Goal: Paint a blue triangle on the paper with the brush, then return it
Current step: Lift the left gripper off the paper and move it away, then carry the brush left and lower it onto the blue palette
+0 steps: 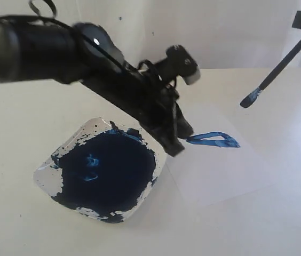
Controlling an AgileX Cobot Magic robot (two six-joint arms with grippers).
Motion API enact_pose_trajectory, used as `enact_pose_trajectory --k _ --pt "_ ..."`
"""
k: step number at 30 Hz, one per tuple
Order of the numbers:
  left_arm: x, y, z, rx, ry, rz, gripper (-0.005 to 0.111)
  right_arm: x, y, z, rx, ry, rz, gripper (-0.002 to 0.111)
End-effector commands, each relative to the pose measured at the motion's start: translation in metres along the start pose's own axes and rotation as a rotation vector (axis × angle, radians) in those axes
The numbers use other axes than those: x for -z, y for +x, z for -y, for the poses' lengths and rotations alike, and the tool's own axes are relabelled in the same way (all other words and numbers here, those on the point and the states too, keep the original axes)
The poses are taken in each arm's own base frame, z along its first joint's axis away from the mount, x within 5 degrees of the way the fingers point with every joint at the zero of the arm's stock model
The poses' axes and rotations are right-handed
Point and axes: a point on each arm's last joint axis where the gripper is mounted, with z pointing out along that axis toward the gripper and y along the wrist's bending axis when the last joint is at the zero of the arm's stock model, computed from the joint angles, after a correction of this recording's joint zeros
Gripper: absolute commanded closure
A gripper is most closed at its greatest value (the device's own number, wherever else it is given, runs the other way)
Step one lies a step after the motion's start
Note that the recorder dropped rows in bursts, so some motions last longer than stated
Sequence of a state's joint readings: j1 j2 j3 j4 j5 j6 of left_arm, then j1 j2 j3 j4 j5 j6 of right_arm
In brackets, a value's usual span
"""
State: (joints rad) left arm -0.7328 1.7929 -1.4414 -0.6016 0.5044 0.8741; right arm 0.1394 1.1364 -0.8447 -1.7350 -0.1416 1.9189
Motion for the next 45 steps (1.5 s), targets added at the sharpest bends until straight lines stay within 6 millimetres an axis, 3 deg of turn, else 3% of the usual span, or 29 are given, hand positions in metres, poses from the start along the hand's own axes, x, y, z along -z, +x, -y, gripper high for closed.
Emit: enact_pose_trajectory --k 1,7,14,22,28,35,41,45 --pt "0.063 0.008 -0.005 0.021 -0.085 -0.150 0.107 0.015 -0.006 -0.017 0.018 -0.155 -0.001 0.108" --pt "0.138 0.024 0.009 0.069 -0.182 -0.133 0.107 0.024 -0.001 -0.038 -0.007 -0.388 -0.066 0.108" --pt "0.202 0.054 0.072 0.090 -0.239 -0.036 0.107 0.030 -0.010 -0.051 -0.233 -0.548 -0.023 0.108" --pt "0.249 0.104 0.137 0.111 -0.331 0.104 0.107 0.017 -0.003 -0.059 -0.348 -0.700 -0.081 0.108" --pt "0.247 0.140 0.160 0.131 -0.354 0.120 0.107 -0.010 0.017 -0.072 -0.447 -0.722 -0.174 0.108" --pt "0.211 0.182 0.154 0.202 -0.375 -0.018 0.107 -0.049 0.057 -0.084 -0.508 -0.639 -0.331 0.108" --pt "0.188 0.200 0.149 0.219 -0.404 -0.004 0.107 -0.082 0.090 -0.080 -0.629 -0.549 -0.419 0.108" --pt "0.184 0.203 0.148 0.217 -0.416 0.003 0.107 -0.100 0.110 -0.073 -0.725 -0.466 -0.449 0.108"
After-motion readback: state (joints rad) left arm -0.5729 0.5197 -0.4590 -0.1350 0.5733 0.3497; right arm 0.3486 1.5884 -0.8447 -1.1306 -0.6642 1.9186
